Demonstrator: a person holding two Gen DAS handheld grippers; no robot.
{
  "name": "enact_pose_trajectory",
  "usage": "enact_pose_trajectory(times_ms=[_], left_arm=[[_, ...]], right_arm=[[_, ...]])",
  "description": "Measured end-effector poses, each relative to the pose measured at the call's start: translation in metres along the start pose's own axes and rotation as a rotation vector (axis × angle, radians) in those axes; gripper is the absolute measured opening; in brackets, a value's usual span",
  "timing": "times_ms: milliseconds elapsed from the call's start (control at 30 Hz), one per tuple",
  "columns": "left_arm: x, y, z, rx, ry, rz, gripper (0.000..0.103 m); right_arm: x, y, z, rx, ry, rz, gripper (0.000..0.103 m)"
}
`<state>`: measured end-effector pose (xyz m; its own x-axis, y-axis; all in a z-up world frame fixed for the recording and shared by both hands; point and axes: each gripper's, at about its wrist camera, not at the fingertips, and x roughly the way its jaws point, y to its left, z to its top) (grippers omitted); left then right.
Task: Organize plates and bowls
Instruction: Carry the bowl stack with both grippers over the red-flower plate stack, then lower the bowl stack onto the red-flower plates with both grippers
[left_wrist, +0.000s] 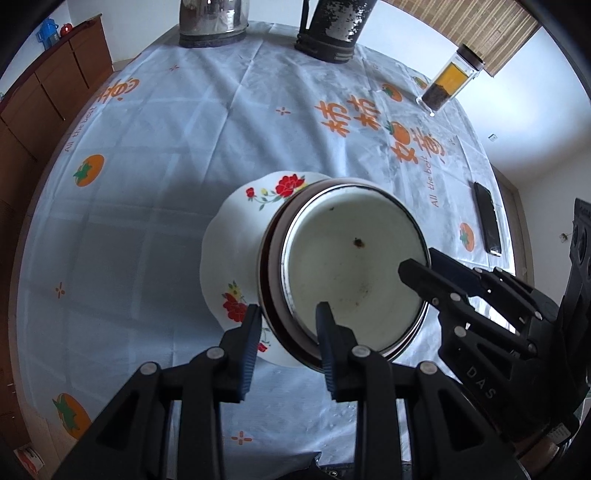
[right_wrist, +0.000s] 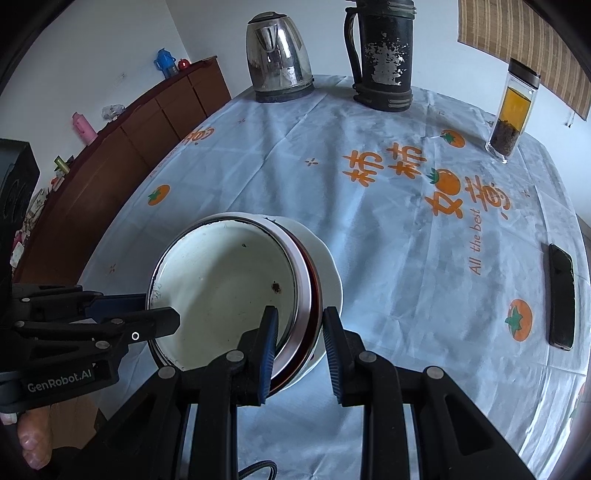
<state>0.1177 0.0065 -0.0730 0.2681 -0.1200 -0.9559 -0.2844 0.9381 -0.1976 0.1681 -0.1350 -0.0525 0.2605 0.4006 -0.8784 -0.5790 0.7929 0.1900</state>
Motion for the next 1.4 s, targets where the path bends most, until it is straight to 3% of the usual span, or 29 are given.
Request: enact_pose_trajectory(times_ms=[1200, 1400], left_arm=[[0.021, 0.02, 0.004, -0.05, 0.027, 0.011, 0.028], [0.021, 0.02, 0.003, -0.061, 0.03, -0.003, 0.032]], right_arm=[[0.026, 0.008, 0.003, -0.022, 0.032, 0.026, 0.027], [0.026, 0.012, 0.001, -0.031, 0.022, 0.017, 0.032]])
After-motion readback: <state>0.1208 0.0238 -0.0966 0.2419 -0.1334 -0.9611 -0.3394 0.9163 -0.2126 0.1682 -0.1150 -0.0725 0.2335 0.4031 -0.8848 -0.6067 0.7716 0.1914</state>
